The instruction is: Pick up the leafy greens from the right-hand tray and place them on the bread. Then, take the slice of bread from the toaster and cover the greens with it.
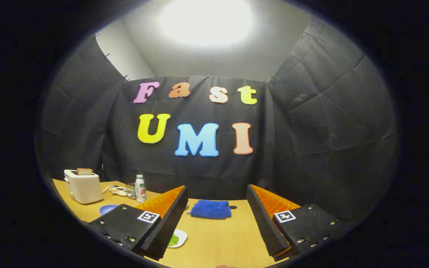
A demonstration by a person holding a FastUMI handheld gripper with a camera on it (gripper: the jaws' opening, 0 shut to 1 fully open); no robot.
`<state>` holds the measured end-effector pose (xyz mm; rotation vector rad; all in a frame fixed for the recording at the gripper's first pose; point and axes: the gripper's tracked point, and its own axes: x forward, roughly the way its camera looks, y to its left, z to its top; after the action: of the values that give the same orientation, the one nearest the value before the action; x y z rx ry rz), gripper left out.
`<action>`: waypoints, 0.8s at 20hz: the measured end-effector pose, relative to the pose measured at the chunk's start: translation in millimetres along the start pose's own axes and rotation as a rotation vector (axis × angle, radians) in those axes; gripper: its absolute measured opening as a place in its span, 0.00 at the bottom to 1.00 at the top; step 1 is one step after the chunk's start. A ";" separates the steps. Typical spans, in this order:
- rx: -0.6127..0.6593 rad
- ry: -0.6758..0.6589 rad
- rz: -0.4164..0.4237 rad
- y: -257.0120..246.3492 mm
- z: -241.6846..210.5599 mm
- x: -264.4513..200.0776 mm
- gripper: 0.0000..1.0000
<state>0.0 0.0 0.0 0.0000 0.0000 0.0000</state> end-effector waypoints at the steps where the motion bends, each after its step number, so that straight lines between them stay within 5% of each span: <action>1: 0.005 0.006 0.011 5.9 -0.5 9.2 0.97; 16: -0.030 0.121 0.132 94.1 -64.1 79.0 0.97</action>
<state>79.0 94.1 -64.1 -0.0298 0.1212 0.1316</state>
